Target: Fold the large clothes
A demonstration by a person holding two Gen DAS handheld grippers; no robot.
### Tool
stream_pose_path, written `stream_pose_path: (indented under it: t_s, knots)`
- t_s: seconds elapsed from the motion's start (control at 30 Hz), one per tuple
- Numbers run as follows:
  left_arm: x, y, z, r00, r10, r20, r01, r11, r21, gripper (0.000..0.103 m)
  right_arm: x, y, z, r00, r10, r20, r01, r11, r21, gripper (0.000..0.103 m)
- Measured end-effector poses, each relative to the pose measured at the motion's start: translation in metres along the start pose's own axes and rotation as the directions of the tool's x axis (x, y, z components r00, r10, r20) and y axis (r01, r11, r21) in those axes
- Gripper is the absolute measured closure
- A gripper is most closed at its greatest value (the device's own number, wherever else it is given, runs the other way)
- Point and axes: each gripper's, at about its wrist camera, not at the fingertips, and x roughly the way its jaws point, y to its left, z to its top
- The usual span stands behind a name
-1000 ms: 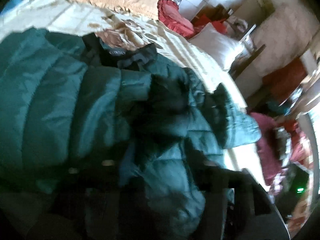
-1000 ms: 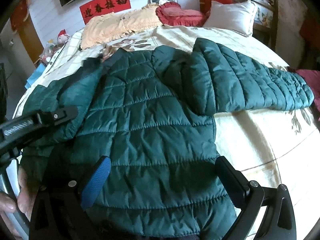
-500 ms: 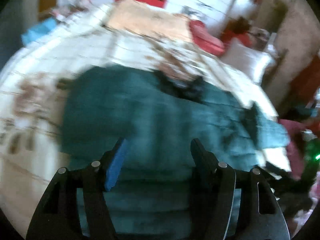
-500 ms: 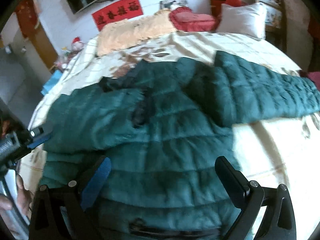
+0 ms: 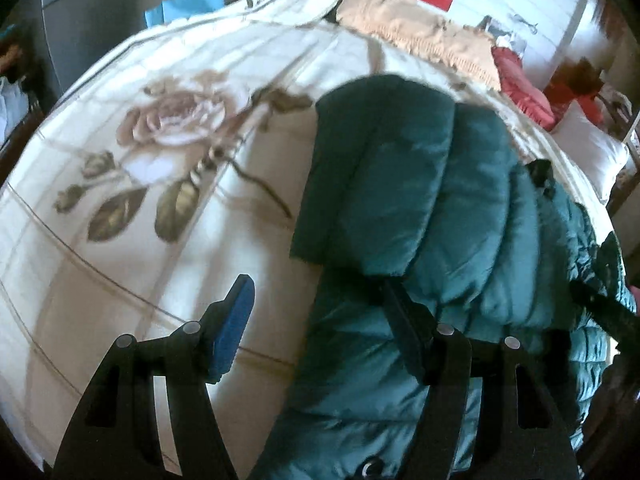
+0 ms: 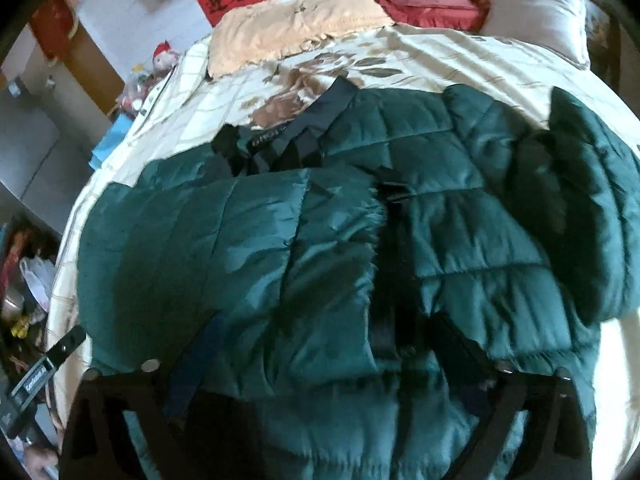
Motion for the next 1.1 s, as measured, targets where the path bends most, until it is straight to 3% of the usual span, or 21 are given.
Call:
stream_pose_path:
  t_s: [0.07,0.13,0.17,0.37,0.53,0.67,0.8,0.93,1.0,1.1]
  knots:
    - [0.001,0.001,-0.001,1.0,-0.005,-0.002,0.005,1.0,-0.014,0.037,-0.003,0.003,-0.001,0.999,-0.002,0.037,0.002,1.0,-0.002,0.059]
    - [0.002,0.007,-0.001,1.0,-0.017,-0.005,0.017,0.999,-0.044,0.037,-0.01,0.006,0.001,0.998,-0.007,0.067,0.008,1.0,-0.008,0.077]
    - [0.002,0.008,0.0,1.0,-0.02,-0.006,0.02,0.998,-0.052,0.037,-0.014,0.006,0.002,0.997,-0.006,0.079,0.007,1.0,-0.01,0.081]
    - [0.004,0.009,0.002,1.0,-0.018,-0.006,0.017,0.998,-0.065,0.037,-0.057,0.009,0.015,0.978,-0.025,0.205,0.041,0.997,-0.071,0.086]
    - [0.005,0.009,0.001,1.0,-0.017,-0.006,0.017,0.998,-0.064,0.037,-0.083,0.0,0.024,0.952,-0.094,0.293,0.12,0.99,-0.072,0.088]
    - [0.008,0.012,-0.001,1.0,-0.022,-0.014,0.021,0.997,-0.074,0.037,-0.092,-0.019,0.029,0.942,-0.122,0.314,0.137,0.99,-0.023,0.088]
    - [0.012,0.01,-0.005,1.0,-0.018,-0.006,0.017,0.998,-0.06,0.036,-0.08,-0.031,0.024,0.925,-0.221,0.31,0.239,0.971,-0.021,0.089]
    - [0.008,0.011,-0.005,1.0,-0.02,-0.012,0.019,0.998,-0.056,0.036,-0.044,-0.053,0.017,0.94,-0.26,0.219,0.265,0.964,0.008,0.089]
    - [-0.001,0.011,-0.003,0.999,-0.031,0.007,0.032,0.998,-0.057,0.036,-0.033,-0.058,0.015,0.955,-0.234,0.183,0.235,0.972,0.016,0.089]
    - [-0.025,0.008,0.005,0.993,-0.051,0.103,0.058,0.996,-0.062,0.036,-0.037,-0.058,0.013,0.969,-0.161,0.187,0.16,0.987,0.019,0.089]
